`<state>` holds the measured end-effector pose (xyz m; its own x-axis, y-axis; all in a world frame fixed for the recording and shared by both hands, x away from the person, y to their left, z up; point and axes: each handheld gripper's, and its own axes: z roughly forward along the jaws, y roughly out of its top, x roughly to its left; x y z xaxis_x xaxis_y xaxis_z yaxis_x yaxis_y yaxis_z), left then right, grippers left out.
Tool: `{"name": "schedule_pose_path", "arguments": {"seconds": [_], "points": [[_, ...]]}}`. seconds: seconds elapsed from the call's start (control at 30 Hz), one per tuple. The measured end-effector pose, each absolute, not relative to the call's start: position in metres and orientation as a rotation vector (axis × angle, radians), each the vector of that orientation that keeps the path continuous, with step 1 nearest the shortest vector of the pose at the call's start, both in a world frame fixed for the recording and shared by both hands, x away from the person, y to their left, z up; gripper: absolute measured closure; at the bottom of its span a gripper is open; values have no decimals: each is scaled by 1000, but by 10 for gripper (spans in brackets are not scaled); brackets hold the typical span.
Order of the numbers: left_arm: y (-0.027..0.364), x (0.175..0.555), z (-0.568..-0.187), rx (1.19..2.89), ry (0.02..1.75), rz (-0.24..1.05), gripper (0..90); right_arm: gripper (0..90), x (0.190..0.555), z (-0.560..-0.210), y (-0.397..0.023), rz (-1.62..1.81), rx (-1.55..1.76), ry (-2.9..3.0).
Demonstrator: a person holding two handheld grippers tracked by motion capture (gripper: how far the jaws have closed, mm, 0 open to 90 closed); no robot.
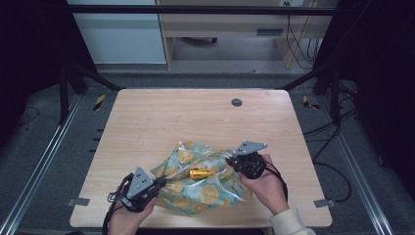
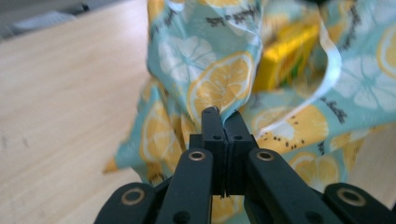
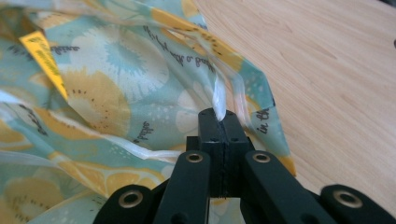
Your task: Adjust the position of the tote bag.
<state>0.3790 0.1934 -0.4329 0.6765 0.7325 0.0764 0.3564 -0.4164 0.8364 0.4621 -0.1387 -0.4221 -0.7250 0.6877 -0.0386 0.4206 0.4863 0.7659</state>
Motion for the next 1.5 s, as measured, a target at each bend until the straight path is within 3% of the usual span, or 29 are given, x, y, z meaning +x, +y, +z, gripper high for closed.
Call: {"name": "schedule_pose_path", "arguments": {"seconds": [0.17,0.33,0.57,0.77,0.87,0.93,1.0,1.1,1.33,1.5], "points": [[179,381,-454,2100,831,482,895,874,464,-428,-137,1131,933,2403],[173,384,-458,2117,828,471,895,741,451,-415,-138,1177,882,2376],[171,390,-464,2127,844,465,896,641,441,-401,-145,1209,853,2327],[171,389,-464,2122,844,462,896,518,450,-394,-152,1197,887,2271],[170,389,-464,2122,841,462,896,499,458,-399,-150,1191,902,2298],[171,389,-463,2120,841,461,895,591,464,-404,-148,1175,925,2321],[171,389,-463,2123,839,463,895,798,466,-405,-148,1183,920,2328],[171,390,-464,2119,845,464,895,899,457,-391,-149,1244,921,2279],[172,390,-464,2113,849,474,889,900,421,-361,-133,1341,793,2286],[178,390,-462,2093,860,475,865,900,399,-371,-101,1391,696,2376]]}}
